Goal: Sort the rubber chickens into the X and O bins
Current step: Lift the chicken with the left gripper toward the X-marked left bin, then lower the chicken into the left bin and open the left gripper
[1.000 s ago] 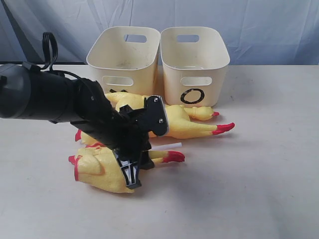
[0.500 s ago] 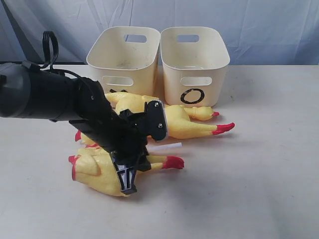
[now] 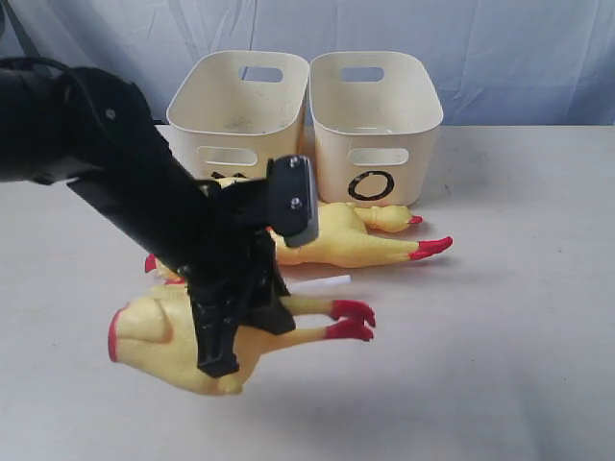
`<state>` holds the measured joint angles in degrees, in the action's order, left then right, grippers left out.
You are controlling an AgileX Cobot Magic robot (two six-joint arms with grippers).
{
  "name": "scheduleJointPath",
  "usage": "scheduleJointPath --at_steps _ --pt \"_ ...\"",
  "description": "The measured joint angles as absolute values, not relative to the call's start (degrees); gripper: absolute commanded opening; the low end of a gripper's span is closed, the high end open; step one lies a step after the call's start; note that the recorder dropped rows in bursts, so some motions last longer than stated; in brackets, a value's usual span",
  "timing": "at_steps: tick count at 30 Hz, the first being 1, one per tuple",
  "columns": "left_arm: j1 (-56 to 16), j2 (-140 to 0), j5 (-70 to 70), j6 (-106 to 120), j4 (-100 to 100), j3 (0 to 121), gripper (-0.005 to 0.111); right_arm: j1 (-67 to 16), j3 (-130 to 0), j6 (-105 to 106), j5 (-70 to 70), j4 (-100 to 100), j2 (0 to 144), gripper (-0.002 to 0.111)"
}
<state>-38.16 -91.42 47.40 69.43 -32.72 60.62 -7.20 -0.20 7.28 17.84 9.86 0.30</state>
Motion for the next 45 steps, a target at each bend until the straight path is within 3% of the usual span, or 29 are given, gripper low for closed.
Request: scheduleJointPath --at_steps 4,22,29,36,41,45 --pt "-38.16 -87.53 44.12 66.24 -32.72 63.92 0.0 -7.2 -0.2 7.28 17.84 9.86 0.3 -0.001" --pt "-38.16 -85.76 -6.83 56.31 -34.18 68.71 0.0 -7.2 -0.2 7.28 17.84 9.86 0.3 -0.001" --pt "-34.8 -88.82 -15.68 47.07 -33.05 68.8 0.0 -7.2 -0.2 7.28 17.84 9.86 0.3 -0.001" --pt "-28.19 -92.81 -19.6 18.45 -8.91 68.8 0.0 -7.2 -0.2 7.28 17.84 9.86 0.3 -0.001" --pt "-22.49 -95.21 -28.71 -11.71 18.68 68.8 0.0 -7.2 -0.2 7.28 17.84 9.86 0.3 -0.001" --pt "-18.33 -98.01 -35.02 -24.19 27.59 68.8 0.0 -7.2 -0.2 7.28 17.84 9.86 0.3 -0.001"
